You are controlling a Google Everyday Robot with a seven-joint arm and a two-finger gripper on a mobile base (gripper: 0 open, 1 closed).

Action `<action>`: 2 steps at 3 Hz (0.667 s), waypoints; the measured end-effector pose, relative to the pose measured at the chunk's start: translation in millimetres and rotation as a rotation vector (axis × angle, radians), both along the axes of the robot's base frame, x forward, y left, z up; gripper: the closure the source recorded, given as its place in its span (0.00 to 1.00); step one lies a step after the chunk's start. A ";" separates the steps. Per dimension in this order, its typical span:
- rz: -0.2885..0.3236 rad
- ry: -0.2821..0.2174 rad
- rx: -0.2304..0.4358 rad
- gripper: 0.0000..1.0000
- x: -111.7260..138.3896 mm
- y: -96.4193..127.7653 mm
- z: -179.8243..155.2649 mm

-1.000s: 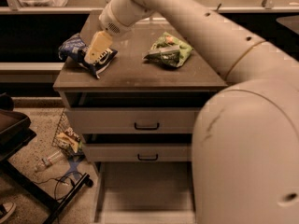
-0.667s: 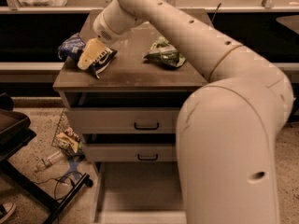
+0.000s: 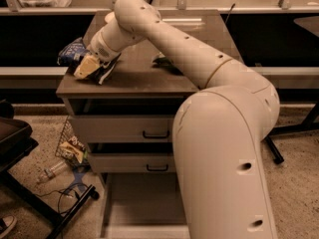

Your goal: Place blue chip bag into bottom drawer

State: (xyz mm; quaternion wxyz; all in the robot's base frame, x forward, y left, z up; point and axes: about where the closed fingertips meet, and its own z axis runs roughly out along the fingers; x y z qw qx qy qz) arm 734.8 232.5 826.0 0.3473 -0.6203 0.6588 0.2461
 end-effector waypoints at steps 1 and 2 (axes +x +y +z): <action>0.003 0.004 0.000 0.64 -0.5 1.7 -1.6; 0.003 0.004 0.000 0.87 -0.6 1.8 1.1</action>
Offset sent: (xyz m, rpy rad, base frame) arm -0.0005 0.0017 -0.0018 0.0003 0.0043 0.0025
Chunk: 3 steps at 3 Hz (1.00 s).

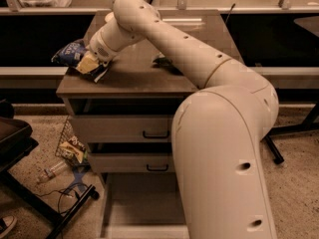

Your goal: Place blue chip bag into bottom drawer

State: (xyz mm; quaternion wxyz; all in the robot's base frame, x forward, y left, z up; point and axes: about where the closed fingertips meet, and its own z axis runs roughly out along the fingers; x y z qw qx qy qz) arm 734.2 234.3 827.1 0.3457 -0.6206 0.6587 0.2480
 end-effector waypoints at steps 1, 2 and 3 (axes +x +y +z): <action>0.002 -0.002 -0.001 1.00 0.1 0.3 3.5; 0.010 -0.011 -0.002 1.00 0.8 1.2 10.6; 0.010 -0.012 -0.003 1.00 0.9 1.1 11.1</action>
Offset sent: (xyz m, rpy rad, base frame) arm 0.0043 -0.0035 0.0259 -0.0023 -0.0312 0.0102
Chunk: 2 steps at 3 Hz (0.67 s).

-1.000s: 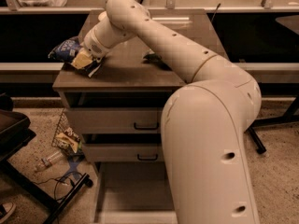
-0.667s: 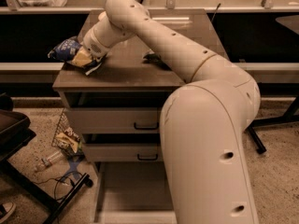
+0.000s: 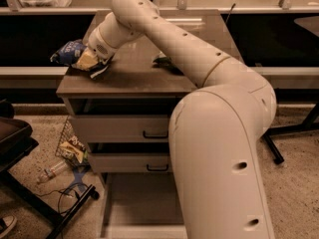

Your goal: Place blue chip bag into bottom drawer

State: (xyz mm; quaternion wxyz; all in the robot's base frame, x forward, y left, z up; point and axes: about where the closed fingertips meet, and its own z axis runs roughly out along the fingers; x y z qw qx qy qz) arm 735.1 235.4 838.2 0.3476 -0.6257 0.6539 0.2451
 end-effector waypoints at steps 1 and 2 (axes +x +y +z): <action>-0.024 -0.022 0.004 1.00 -9.8 -18.1 17.2; -0.120 -0.110 0.071 1.00 -50.9 -74.9 87.7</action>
Offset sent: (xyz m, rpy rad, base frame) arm -0.1414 -0.2149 0.1443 0.0815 -0.1843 -0.2944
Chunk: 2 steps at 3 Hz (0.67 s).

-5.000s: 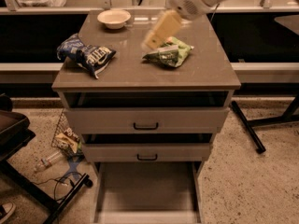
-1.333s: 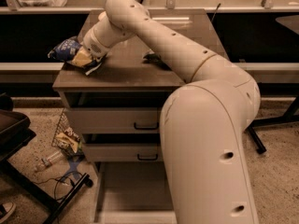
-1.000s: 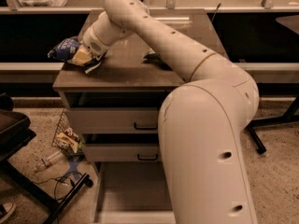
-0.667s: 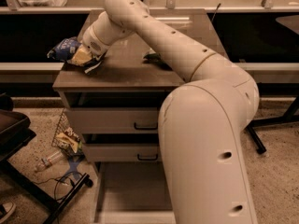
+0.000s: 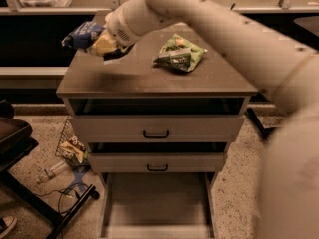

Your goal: Place blue chip bag into bottom drawer

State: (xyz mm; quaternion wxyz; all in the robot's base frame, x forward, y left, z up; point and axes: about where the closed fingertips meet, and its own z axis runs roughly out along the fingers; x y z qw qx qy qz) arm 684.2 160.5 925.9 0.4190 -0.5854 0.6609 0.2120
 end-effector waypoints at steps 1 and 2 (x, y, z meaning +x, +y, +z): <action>-0.066 -0.031 0.044 1.00 -53.9 -46.9 28.2; -0.168 0.029 0.075 1.00 -106.1 -109.1 -10.0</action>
Offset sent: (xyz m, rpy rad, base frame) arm -0.1455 -0.2020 -0.0562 0.0951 0.0927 -0.3197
